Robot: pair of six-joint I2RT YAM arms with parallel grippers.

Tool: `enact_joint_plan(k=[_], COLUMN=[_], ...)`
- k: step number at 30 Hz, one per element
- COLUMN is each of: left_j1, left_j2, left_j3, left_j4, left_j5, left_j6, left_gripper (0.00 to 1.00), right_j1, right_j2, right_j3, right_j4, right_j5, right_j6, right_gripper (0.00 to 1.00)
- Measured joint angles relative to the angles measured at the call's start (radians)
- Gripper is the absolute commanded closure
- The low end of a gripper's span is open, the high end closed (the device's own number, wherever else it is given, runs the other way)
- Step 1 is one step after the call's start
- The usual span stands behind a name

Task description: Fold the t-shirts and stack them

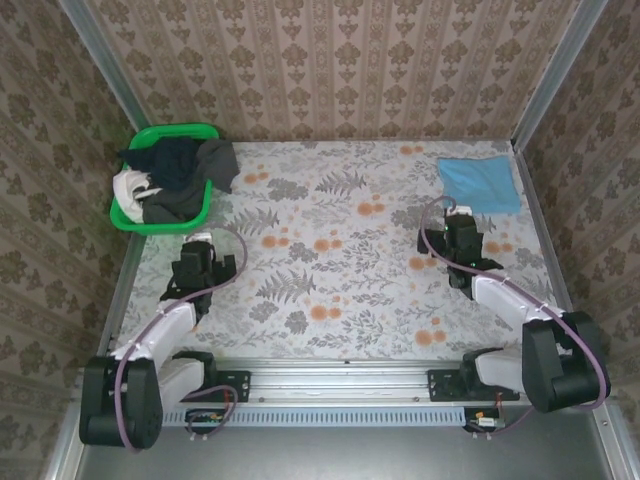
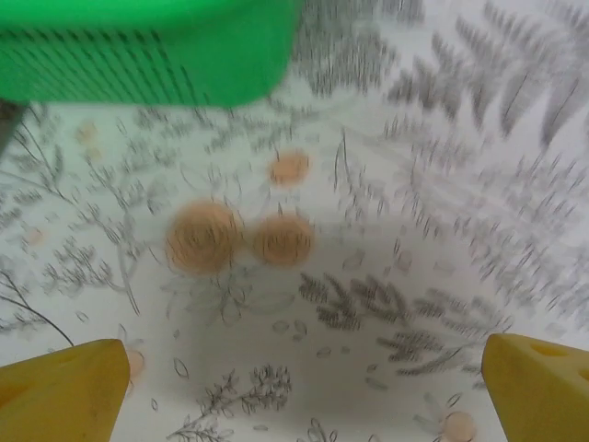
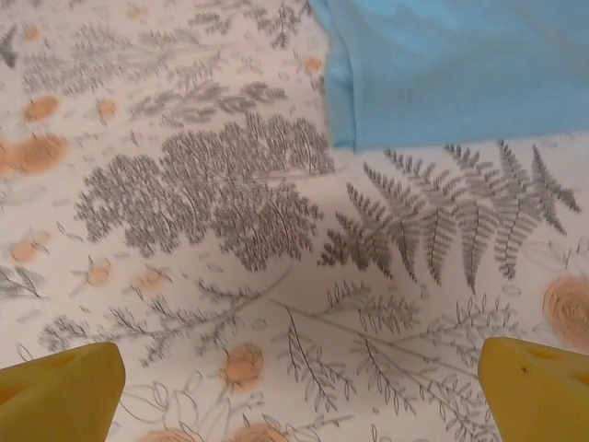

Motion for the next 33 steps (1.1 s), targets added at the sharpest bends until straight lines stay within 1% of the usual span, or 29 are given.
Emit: enact_joint_plan(k=[2, 4, 6, 9, 12, 14, 15, 19, 21, 23, 26, 33], left_j1=[0.001, 0.001, 0.011, 0.035, 0.051, 0.061, 0.068, 0.101, 0.122, 0.157, 0.189, 0.133], left_j2=[0.06, 0.117, 0.198, 0.284, 0.33, 0.364, 0.372, 0.363, 0.358, 0.418, 0.473, 0.478], left_j3=[0.0, 0.012, 0.053, 0.101, 0.128, 0.159, 0.166, 0.14, 0.091, 0.024, -0.013, 0.029], left_j4=[0.086, 0.156, 0.212, 0.301, 0.362, 0.373, 0.381, 0.438, 0.529, 0.708, 0.747, 0.772], left_j5=[0.035, 0.062, 0.095, 0.145, 0.181, 0.208, 0.218, 0.269, 0.294, 0.336, 0.344, 0.318], left_j6=[0.027, 0.052, 0.075, 0.103, 0.125, 0.135, 0.138, 0.142, 0.143, 0.141, 0.137, 0.146], left_gripper=[0.0, 0.0, 0.0, 0.0, 0.0, 0.0, 0.0, 0.0, 0.0, 0.0, 0.0, 0.0], right_j1=[0.0, 0.0, 0.0, 0.002, 0.002, -0.001, -0.01, -0.082, -0.094, -0.093, -0.091, -0.091], right_j2=[-0.006, -0.005, 0.034, 0.107, 0.148, 0.189, 0.218, 0.279, 0.301, 0.304, 0.304, 0.304], right_j3=[-0.018, -0.04, -0.053, -0.059, -0.059, -0.069, -0.084, -0.14, -0.142, -0.143, -0.143, -0.143], right_j4=[0.069, 0.179, 0.26, 0.314, 0.372, 0.476, 0.548, 0.663, 0.678, 0.703, 0.727, 0.743], right_j5=[0.007, 0.019, 0.042, 0.046, 0.072, 0.08, 0.076, 0.038, 0.037, 0.034, 0.032, 0.032], right_j6=[-0.011, -0.033, -0.045, -0.067, -0.102, -0.13, -0.137, -0.13, -0.129, -0.129, -0.129, -0.129], right_gripper=[0.0, 0.0, 0.0, 0.0, 0.0, 0.0, 0.0, 0.0, 0.0, 0.0, 0.0, 0.0])
